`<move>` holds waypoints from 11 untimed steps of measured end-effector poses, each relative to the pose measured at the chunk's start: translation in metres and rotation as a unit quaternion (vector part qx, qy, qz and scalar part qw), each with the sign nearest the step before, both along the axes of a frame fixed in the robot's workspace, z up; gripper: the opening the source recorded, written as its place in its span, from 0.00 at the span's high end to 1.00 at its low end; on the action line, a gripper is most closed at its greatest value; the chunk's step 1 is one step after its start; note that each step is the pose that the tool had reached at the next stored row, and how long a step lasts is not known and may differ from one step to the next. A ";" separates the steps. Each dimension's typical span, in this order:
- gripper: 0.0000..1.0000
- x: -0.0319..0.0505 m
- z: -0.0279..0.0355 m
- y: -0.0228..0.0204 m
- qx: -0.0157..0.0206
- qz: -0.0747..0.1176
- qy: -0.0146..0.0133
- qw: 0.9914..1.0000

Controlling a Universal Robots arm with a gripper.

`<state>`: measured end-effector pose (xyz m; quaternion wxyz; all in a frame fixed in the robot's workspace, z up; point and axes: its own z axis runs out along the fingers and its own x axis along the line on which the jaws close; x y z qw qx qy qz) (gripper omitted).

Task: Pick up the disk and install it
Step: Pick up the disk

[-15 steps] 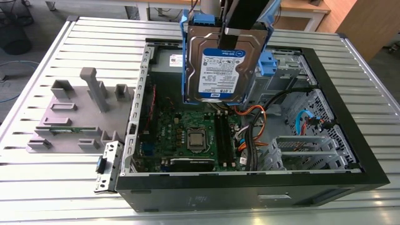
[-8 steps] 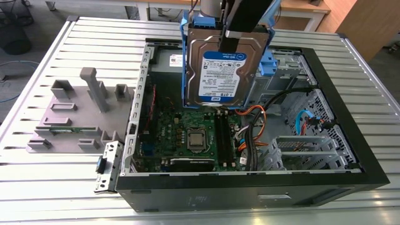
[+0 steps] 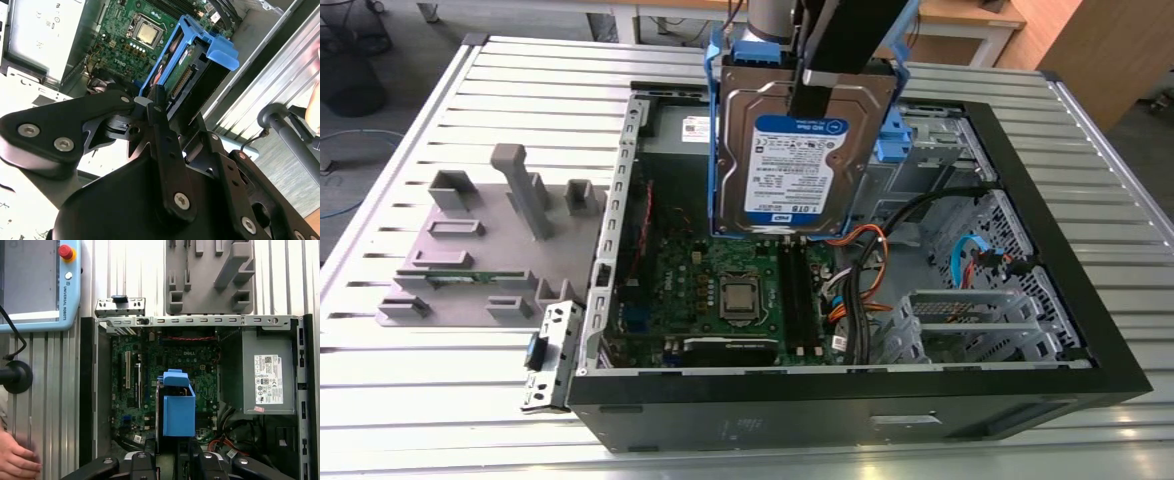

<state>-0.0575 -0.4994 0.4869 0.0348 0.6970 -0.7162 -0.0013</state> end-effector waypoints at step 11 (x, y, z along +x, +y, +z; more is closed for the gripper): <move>0.65 0.0000 -0.0001 -0.0027 -0.004 0.000 0.000 1.000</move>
